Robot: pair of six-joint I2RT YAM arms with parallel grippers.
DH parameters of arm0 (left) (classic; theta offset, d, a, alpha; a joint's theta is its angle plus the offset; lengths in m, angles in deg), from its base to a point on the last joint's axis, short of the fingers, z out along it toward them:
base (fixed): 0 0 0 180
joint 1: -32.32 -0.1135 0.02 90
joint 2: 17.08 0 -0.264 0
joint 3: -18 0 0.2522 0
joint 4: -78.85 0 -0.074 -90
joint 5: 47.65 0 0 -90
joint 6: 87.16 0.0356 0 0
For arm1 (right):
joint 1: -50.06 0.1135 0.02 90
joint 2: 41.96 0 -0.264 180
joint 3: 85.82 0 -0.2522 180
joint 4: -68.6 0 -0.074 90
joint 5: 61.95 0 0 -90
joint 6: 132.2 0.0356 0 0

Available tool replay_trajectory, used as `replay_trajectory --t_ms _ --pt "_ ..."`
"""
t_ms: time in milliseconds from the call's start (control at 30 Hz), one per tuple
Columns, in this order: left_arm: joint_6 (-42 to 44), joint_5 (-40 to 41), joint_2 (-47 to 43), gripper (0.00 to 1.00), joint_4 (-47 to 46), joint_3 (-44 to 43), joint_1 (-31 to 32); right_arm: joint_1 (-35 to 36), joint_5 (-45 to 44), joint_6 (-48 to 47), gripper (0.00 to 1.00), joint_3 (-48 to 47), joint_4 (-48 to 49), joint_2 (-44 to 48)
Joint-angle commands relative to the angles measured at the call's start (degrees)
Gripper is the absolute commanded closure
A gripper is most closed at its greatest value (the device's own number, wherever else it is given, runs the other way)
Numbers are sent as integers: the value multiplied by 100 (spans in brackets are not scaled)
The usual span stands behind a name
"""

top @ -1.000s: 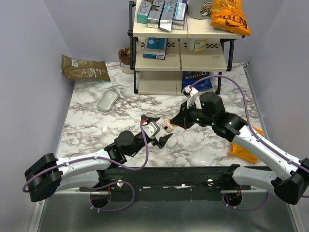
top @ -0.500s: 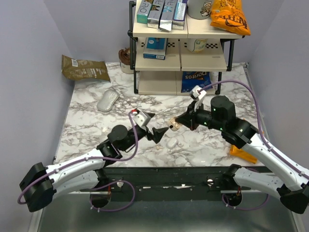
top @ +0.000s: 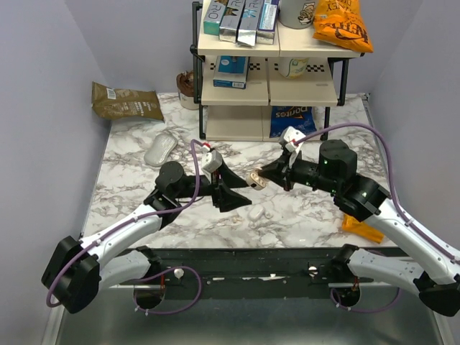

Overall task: Insert the wireless bluetooth earbuds into the charging case
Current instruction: Pass from the right arm to the left

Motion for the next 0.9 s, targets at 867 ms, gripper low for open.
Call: replay_trajectory --t_ms 867 --pt "1107 -561 165 50 551 -339 164 374 465 -270 99 -345 -435 -621"
